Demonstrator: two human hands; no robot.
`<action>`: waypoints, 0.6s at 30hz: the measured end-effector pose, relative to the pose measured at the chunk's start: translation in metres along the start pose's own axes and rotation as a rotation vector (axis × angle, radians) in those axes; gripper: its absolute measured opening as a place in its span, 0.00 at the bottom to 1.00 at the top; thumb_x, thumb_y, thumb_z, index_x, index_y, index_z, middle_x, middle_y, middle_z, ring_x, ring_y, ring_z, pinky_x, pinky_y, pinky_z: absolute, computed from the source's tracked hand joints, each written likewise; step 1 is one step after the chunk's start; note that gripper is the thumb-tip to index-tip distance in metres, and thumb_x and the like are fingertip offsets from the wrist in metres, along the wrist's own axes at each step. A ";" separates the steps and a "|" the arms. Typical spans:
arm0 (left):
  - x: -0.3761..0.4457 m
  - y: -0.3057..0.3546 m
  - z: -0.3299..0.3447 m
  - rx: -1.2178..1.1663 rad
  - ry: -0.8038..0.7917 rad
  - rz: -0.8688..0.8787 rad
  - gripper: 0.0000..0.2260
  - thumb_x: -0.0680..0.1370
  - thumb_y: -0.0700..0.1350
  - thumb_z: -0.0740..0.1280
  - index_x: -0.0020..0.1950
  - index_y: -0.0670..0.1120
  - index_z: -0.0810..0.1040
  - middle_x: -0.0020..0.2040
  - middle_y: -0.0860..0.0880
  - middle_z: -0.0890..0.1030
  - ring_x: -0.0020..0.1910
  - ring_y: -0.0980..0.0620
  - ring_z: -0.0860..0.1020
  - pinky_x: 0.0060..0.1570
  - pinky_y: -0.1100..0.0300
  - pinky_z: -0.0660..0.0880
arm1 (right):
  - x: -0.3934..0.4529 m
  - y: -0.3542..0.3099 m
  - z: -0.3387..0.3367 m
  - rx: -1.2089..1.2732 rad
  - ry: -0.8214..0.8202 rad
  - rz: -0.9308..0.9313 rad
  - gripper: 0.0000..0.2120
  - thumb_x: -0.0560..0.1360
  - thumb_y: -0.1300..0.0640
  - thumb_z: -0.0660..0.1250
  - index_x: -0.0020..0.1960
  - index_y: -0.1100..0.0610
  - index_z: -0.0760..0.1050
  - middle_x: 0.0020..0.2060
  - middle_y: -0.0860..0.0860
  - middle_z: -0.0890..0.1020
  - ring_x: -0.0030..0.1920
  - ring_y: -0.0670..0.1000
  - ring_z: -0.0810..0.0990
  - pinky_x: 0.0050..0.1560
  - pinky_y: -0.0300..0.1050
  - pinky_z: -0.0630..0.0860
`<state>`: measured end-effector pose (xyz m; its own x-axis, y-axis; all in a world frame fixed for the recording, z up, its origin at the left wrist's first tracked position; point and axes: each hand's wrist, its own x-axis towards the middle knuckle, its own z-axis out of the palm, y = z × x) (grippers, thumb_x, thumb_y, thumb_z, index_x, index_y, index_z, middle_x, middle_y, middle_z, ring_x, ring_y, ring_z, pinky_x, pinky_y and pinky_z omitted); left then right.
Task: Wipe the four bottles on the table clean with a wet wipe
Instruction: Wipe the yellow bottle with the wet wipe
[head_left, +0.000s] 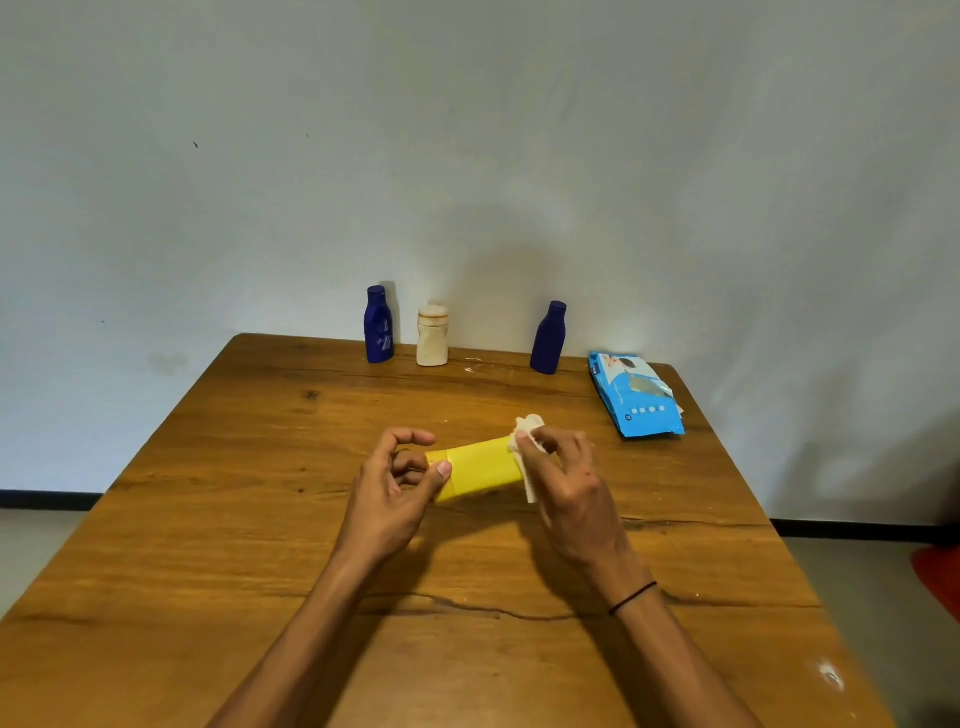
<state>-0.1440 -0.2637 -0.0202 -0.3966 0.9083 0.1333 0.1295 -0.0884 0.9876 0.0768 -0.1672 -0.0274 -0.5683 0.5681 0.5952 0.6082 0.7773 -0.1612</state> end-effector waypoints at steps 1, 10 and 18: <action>0.000 0.000 0.001 0.008 -0.003 0.004 0.14 0.79 0.44 0.75 0.62 0.54 0.77 0.47 0.39 0.83 0.44 0.53 0.83 0.45 0.51 0.81 | 0.001 -0.002 0.000 0.001 0.011 0.039 0.30 0.72 0.62 0.73 0.73 0.60 0.72 0.66 0.60 0.74 0.64 0.62 0.75 0.52 0.58 0.84; -0.003 0.001 0.020 -0.004 0.026 0.028 0.12 0.79 0.42 0.75 0.61 0.53 0.82 0.44 0.45 0.84 0.43 0.46 0.82 0.46 0.46 0.83 | 0.007 -0.063 0.022 0.123 0.083 -0.081 0.24 0.75 0.66 0.74 0.70 0.62 0.76 0.60 0.59 0.77 0.57 0.56 0.74 0.50 0.50 0.80; -0.002 0.000 0.007 -0.078 0.024 -0.023 0.10 0.79 0.40 0.74 0.59 0.48 0.85 0.42 0.47 0.83 0.41 0.56 0.80 0.42 0.56 0.81 | -0.004 -0.009 0.009 0.066 0.135 0.105 0.31 0.72 0.65 0.73 0.74 0.60 0.72 0.63 0.58 0.74 0.61 0.61 0.75 0.50 0.57 0.83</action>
<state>-0.1363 -0.2629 -0.0207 -0.4205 0.9005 0.1110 0.0494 -0.0995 0.9938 0.0687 -0.1740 -0.0354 -0.4210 0.6091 0.6721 0.6200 0.7341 -0.2769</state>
